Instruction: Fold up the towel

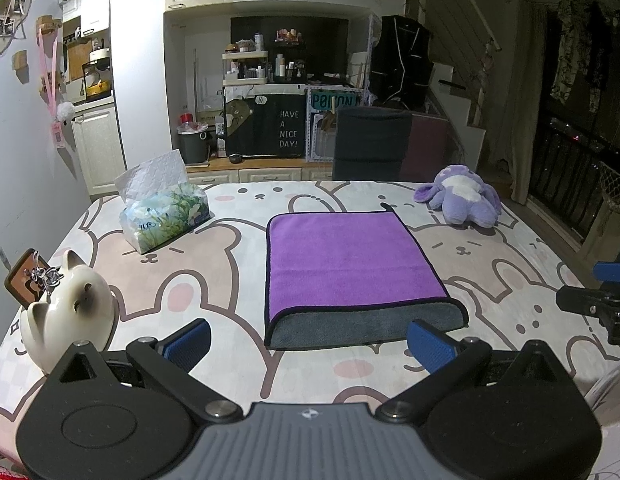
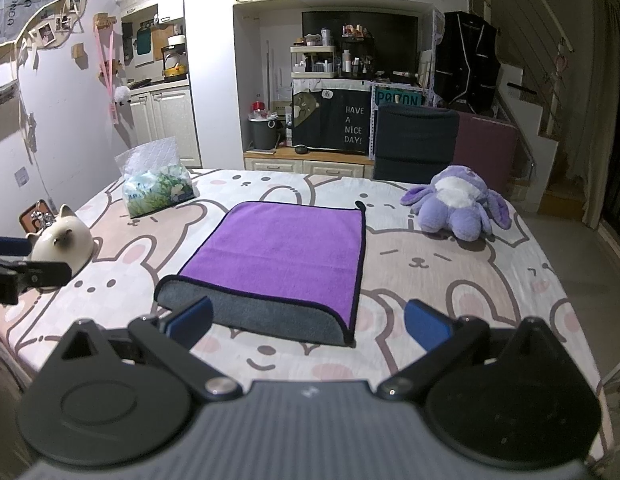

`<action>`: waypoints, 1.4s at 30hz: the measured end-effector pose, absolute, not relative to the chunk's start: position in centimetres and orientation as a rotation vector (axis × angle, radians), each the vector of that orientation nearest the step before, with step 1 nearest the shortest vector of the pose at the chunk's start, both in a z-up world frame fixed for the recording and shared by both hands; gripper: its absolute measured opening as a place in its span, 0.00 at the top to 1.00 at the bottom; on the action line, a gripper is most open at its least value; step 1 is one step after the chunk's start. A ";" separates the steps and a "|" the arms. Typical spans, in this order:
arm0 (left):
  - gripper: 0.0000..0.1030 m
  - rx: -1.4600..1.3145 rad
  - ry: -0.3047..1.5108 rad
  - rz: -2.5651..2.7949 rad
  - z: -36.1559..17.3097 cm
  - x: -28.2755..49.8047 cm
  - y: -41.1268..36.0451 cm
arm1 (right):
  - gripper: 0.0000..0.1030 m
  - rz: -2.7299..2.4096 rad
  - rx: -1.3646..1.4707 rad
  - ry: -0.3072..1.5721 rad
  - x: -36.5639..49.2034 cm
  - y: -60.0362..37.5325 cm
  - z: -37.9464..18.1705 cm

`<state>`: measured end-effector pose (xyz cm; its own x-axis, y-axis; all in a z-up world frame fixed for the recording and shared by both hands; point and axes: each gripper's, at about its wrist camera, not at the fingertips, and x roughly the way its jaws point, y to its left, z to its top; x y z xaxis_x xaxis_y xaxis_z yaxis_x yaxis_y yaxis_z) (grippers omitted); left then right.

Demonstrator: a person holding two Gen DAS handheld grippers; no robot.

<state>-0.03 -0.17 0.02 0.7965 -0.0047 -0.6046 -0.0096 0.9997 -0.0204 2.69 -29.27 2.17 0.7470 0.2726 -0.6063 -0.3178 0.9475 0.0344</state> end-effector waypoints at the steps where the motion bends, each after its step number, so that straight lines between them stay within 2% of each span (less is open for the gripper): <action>1: 0.00 -0.022 0.650 0.001 0.0 0.0 -0.2 | 0.00 0.323 -0.078 0.652 2.7 -29.2 2.1; 29: 0.00 -0.014 0.665 -0.066 0.6 3.8 -0.5 | 0.00 0.331 -0.175 0.642 5.4 -29.6 2.8; 42: 0.00 0.030 0.691 -0.118 -1.1 8.2 -0.3 | 0.00 0.380 -0.208 0.656 9.2 -28.5 2.0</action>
<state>8.24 -0.31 -1.09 0.7644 -0.0983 -0.6372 0.1181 0.9929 -0.0115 9.21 -28.51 2.03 0.7270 0.2770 -0.6283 -0.4066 0.9110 -0.0689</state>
